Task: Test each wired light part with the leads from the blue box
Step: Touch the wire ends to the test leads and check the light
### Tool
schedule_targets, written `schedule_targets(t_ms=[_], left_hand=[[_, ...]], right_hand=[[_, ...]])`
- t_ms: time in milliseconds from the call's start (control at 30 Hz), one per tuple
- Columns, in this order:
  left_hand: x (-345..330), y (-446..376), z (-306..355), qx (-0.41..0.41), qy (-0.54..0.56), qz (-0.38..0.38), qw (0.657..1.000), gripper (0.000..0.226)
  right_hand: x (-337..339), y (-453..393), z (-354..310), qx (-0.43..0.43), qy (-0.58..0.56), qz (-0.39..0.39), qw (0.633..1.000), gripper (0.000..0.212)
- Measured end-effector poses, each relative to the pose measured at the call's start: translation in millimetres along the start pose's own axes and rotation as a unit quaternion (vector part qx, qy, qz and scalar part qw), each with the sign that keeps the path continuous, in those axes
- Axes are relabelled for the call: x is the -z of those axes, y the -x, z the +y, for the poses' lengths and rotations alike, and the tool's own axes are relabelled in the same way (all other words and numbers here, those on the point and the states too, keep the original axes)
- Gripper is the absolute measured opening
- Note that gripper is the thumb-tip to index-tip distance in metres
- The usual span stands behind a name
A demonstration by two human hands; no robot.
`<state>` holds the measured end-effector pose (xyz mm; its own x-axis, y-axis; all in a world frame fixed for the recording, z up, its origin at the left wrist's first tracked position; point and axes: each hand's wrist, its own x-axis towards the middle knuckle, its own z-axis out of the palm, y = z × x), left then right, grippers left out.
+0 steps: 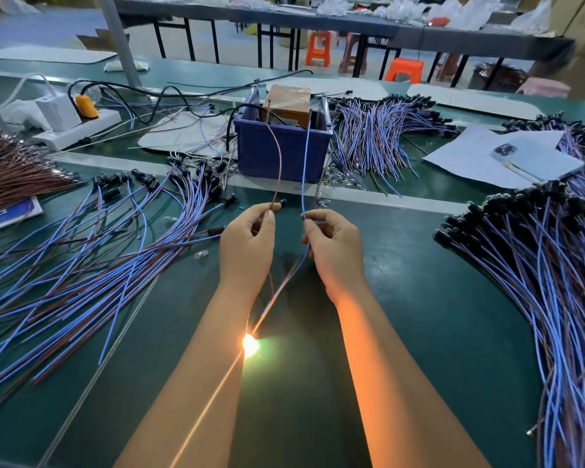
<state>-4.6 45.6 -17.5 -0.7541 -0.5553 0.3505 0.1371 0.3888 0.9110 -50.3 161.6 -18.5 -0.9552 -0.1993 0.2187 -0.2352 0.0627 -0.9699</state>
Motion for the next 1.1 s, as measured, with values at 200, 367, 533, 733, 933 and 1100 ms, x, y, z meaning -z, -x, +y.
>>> schedule_targets(t_ms=[200, 367, 533, 733, 933, 1100], left_hand=[[-1.1, 1.3, 8.8, 0.083, 0.105, -0.099, 0.986, 0.021], [-4.9, 0.3, 11.1, 0.105, 0.148, -0.122, 0.976, 0.021], [3.1, -5.2, 6.1, 0.164, 0.212, -0.128, 0.955, 0.019], [7.9, -10.1, 4.9, 0.215, 0.352, -0.011, 0.911, 0.017], [-0.8, -1.0, 4.6, 0.151, 0.303, 0.022, 0.941, 0.012], [-19.6, 29.8, 19.3, -0.101, 0.084, -0.031, 0.991, 0.016]], right_hand=[[-3.0, 2.3, -4.8, 0.032, -0.034, 0.029, 0.998, 0.02], [-1.5, 4.7, -6.1, 0.036, -0.065, 0.026, 0.997, 0.02], [-5.6, 9.7, -7.7, 0.049, -0.056, -0.071, 0.995, 0.023], [-5.3, 11.6, -0.9, 0.066, 0.015, -0.157, 0.985, 0.063], [-0.6, 8.2, -7.6, 0.054, -0.112, -0.05, 0.991, 0.02], [28.9, 0.5, -15.1, -0.042, -0.187, 0.099, 0.976, 0.028]])
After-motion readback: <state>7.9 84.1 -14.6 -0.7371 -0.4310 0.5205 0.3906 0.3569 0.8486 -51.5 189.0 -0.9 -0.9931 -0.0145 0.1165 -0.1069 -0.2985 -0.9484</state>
